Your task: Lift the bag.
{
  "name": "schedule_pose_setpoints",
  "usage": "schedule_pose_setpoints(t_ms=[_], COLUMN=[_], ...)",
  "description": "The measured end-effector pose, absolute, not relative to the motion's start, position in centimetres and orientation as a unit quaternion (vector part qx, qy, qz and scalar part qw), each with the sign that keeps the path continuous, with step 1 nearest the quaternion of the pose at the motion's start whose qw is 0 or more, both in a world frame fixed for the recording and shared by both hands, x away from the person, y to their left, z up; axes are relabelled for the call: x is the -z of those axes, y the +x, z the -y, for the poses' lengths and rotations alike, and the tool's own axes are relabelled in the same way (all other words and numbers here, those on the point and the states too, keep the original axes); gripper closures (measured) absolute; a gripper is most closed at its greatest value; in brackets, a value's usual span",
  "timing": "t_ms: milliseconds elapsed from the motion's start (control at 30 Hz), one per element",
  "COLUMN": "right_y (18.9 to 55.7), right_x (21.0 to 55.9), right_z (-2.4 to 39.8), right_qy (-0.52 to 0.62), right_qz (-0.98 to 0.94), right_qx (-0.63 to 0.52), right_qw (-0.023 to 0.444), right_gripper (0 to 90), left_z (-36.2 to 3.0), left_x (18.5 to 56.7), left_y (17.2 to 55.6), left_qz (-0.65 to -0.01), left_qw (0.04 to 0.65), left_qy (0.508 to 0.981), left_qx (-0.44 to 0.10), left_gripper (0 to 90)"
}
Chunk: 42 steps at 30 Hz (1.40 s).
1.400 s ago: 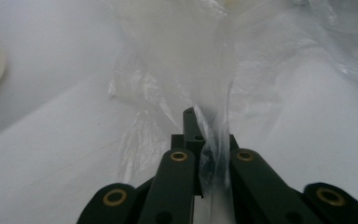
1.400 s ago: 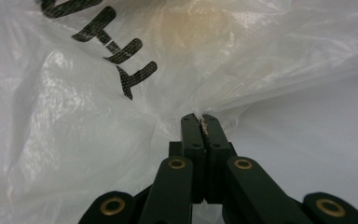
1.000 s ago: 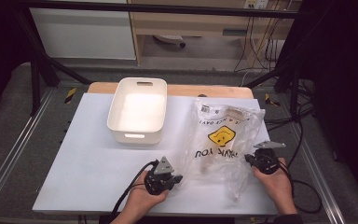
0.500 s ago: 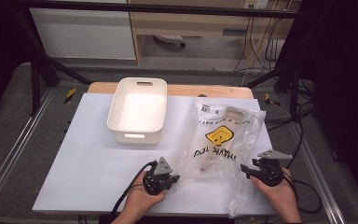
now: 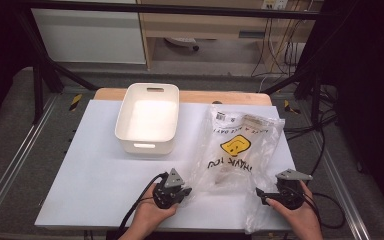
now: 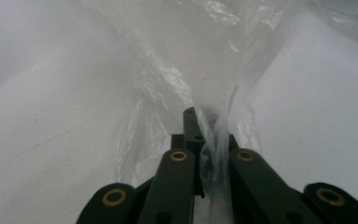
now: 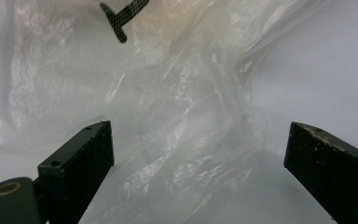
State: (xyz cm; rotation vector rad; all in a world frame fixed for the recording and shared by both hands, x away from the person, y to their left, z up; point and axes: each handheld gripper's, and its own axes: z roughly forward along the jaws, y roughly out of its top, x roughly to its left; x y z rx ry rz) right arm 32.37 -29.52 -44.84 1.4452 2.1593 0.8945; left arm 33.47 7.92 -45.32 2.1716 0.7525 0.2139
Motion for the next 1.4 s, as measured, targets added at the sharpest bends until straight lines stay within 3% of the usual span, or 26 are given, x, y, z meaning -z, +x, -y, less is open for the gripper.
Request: schedule_pose_setpoints(t_ms=[200,500,767,1033,1400], right_y=[32.5,32.1,32.4,32.5,33.8], right_x=[45.3,44.9,44.8,43.7,40.2], right_z=[28.9,27.9,27.3,27.5,27.0], right_qy=[0.502,0.462,0.440,0.434,0.423], right_qz=[-0.790,-0.811,-0.824,-0.817,-0.803], right_qx=[-0.296,-0.309,-0.313,-0.342,-0.374], right_qw=[0.192,0.183,0.175,0.166,0.189], right_gripper=[18.3,63.5,87.4,90.0,90.0], left_z=[-7.9,-7.8,-7.9,-8.2,-9.7], left_x=[45.3,45.5,45.7,45.2,42.7], left_y=[33.5,33.5,33.6,34.0,35.4], left_qz=[-0.297,-0.297,-0.299,-0.307,-0.321], left_qw=[0.404,0.402,0.402,0.412,0.428], left_qy=[0.861,0.862,0.862,0.855,0.842], left_qx=[-0.084,-0.081,-0.078,-0.070,-0.068], left_gripper=[90.0,90.0,90.0,90.0,90.0])
